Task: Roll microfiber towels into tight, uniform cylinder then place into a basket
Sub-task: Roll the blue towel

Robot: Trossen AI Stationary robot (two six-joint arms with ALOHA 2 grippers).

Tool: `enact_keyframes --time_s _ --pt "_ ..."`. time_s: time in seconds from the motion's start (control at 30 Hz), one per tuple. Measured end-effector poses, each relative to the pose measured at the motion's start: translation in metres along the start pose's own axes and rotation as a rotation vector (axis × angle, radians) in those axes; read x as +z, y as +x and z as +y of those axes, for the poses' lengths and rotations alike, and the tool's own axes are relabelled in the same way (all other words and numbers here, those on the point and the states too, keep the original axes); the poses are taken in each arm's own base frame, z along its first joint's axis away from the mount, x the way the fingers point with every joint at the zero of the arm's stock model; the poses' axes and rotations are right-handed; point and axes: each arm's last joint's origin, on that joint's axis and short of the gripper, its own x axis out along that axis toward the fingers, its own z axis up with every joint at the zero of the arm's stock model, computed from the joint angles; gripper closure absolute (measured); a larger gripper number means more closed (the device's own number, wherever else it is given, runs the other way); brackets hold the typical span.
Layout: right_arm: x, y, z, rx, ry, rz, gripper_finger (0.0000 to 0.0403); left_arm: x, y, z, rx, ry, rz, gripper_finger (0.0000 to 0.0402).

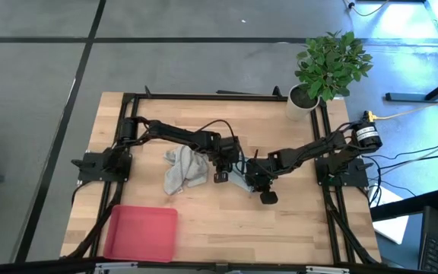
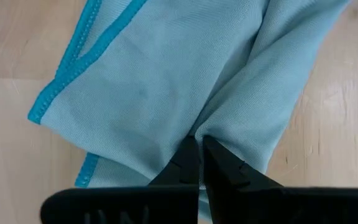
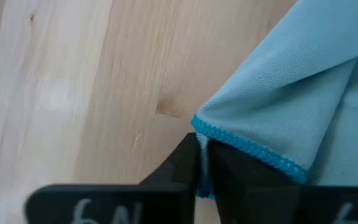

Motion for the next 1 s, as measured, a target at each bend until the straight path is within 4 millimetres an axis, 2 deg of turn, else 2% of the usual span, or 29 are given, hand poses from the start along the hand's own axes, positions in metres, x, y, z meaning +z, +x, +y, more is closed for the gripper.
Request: enact_keyframes --time_s 0.27,0.5,0.83,1.0 --pt "0.008 -0.006 0.0 -0.008 0.02 0.029 0.0304 -0.001 0.001 0.0 -0.001 -0.001 0.007 0.0401" --pt "0.02 -0.016 0.002 -0.015 0.025 0.053 0.03 -0.001 0.001 0.0 -0.008 0.0 0.009 0.0401" --pt "0.021 -0.028 0.002 -0.111 0.052 0.191 0.03 -0.002 0.001 -0.001 -0.011 0.0 0.01 0.0401" --pt "0.021 -0.038 0.013 -0.11 0.058 0.212 0.0299 -0.002 0.002 -0.001 -0.011 0.001 0.011 0.0401"
